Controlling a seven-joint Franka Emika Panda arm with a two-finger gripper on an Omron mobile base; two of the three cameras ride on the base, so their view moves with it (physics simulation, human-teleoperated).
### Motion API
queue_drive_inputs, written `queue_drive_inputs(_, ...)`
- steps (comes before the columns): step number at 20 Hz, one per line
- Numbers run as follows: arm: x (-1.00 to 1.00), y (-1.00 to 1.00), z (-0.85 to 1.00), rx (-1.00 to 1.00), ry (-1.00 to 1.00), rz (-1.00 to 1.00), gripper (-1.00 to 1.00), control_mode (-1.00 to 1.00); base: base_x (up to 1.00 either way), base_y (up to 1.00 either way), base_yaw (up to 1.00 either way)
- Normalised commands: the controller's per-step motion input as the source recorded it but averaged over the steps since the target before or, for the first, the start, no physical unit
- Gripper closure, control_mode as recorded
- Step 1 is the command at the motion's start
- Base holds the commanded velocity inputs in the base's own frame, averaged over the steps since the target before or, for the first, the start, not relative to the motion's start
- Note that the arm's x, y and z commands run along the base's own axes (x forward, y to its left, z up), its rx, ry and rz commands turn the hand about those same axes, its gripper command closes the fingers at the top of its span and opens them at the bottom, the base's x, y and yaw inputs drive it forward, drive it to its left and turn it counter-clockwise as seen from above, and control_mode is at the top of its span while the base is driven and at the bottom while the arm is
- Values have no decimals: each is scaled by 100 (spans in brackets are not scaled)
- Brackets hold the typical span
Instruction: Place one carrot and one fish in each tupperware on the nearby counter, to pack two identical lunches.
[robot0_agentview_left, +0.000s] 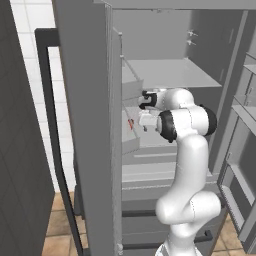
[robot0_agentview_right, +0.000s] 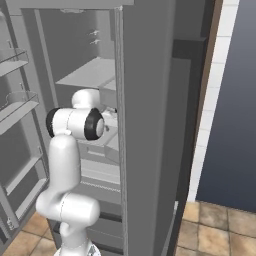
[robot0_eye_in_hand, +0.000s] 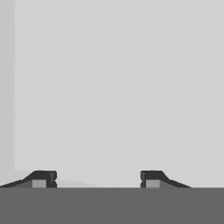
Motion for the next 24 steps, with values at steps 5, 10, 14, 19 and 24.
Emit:
queue_drive_inputs(5,-25,-7,-7,0,1,0,-100,-100,0,0,0)
queue_drive_inputs(10,-12,4,0,0,0,0,-100,-100,0,0,0)
queue_drive_inputs(14,-6,3,0,0,-5,0,-100,-100,0,0,0)
queue_drive_inputs(19,0,24,12,0,-12,0,-100,-100,0,0,0)
queue_drive_inputs(24,0,44,16,0,-15,0,-100,-100,0,0,0)
